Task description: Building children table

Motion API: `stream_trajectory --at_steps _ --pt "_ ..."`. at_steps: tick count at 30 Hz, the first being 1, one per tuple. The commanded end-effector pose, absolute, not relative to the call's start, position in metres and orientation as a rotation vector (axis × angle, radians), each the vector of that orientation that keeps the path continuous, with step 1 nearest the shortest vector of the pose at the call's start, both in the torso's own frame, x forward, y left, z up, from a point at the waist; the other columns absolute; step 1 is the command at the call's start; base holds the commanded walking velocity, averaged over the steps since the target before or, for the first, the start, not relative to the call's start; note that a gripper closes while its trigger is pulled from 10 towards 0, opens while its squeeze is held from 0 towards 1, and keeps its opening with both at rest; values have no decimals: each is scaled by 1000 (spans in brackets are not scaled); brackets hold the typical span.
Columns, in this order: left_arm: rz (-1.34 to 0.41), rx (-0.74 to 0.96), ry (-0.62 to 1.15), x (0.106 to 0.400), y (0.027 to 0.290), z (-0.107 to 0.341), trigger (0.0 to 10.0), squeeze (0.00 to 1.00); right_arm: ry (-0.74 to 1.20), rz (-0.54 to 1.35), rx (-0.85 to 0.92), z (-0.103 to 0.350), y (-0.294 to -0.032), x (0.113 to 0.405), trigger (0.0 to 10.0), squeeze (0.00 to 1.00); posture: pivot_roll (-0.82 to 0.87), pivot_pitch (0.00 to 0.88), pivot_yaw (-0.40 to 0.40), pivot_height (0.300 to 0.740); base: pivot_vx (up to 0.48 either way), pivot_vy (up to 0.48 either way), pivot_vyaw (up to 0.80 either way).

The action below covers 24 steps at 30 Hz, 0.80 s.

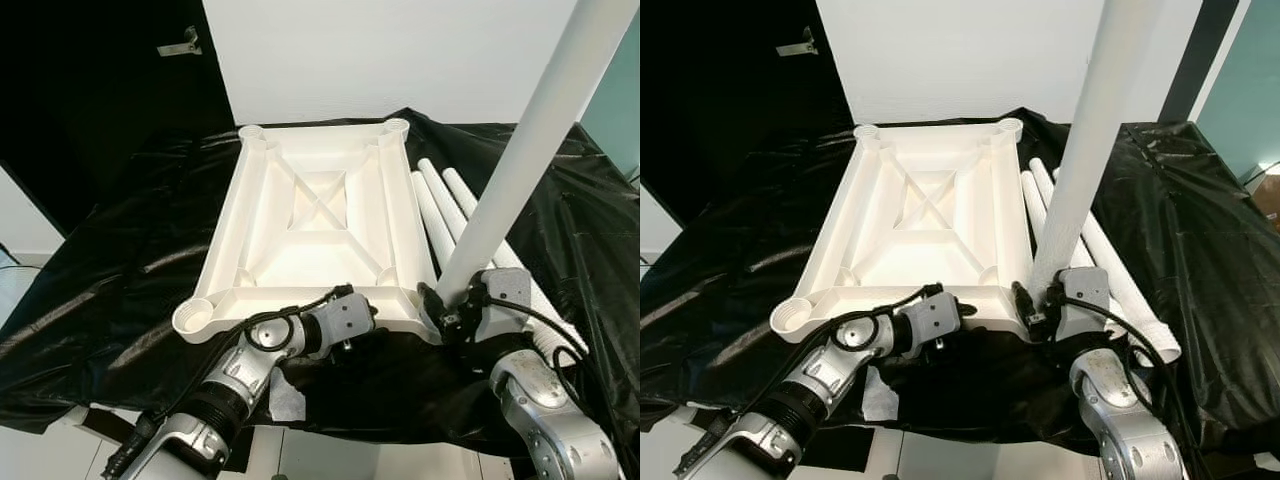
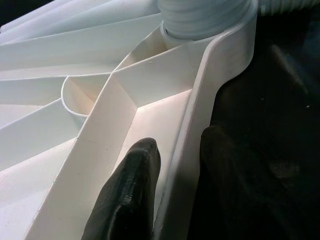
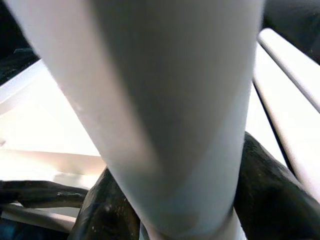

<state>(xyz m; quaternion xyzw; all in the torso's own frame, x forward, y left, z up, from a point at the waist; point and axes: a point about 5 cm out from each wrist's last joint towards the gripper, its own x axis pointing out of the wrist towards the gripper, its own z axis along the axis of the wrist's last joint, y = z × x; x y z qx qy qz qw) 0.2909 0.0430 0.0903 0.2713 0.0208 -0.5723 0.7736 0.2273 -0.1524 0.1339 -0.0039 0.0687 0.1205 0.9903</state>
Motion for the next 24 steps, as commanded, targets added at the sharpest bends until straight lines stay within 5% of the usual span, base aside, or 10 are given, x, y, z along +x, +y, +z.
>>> stream_trajectory --at_steps 1,18,24 --pt "-1208 608 117 293 52 80 10000 0 372 237 130 96 -152 214 10000 0 -150 36 58 740 0 0 0" --pt "-1203 605 121 292 53 78 10000 0 394 282 188 106 -147 217 10000 0 -147 38 53 740 0 0 0" --pt "-1202 605 123 292 53 77 10000 0 432 312 74 99 -147 212 10000 0 -147 38 51 740 0 0 0"
